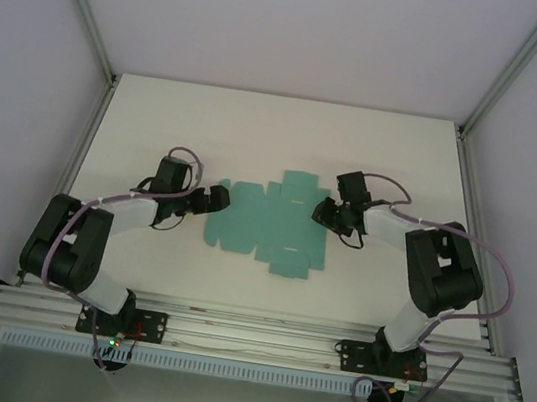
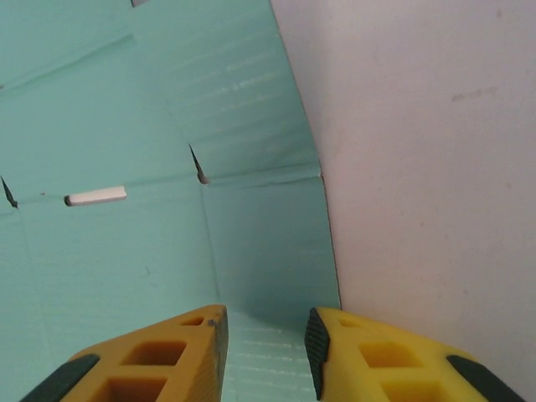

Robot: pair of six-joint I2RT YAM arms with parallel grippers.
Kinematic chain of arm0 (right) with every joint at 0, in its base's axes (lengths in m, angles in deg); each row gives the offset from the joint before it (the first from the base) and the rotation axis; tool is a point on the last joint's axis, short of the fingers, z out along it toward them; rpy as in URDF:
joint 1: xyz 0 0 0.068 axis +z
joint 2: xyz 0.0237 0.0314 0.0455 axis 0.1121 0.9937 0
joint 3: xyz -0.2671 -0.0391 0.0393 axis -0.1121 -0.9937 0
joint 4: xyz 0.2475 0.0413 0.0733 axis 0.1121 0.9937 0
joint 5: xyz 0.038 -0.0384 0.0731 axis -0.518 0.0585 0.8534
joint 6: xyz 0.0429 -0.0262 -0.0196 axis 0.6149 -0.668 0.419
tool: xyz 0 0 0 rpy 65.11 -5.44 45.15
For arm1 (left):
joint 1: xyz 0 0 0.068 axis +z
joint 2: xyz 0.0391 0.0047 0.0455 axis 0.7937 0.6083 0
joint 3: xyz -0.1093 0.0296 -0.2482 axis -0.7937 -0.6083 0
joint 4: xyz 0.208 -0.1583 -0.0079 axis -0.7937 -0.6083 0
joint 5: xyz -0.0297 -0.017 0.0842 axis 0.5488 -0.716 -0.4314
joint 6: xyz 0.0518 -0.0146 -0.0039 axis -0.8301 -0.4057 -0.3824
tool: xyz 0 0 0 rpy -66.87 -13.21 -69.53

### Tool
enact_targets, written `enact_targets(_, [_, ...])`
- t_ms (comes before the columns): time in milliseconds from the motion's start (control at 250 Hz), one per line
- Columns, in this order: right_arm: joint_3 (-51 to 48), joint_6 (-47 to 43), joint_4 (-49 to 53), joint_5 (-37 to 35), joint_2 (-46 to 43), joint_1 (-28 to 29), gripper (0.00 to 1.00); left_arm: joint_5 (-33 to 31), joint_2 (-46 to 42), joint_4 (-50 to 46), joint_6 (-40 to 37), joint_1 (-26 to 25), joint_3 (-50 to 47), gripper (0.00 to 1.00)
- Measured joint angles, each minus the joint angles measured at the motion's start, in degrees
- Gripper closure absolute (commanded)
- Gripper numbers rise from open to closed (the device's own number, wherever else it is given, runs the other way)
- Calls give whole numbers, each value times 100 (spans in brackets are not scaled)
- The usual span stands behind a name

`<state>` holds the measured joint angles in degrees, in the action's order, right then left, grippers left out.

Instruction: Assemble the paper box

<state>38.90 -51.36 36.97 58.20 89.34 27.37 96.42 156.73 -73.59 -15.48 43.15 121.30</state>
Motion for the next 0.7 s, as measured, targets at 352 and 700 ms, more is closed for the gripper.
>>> enact_targets(352, [-267, -90, -892, 133, 105, -149, 68, 1117, 562, 879, 293, 17, 26, 21])
enact_targets(700, [-455, -671, -1355, 382, 105, -227, 68, 1808, 767, 1725, 772, 0, -13, 53])
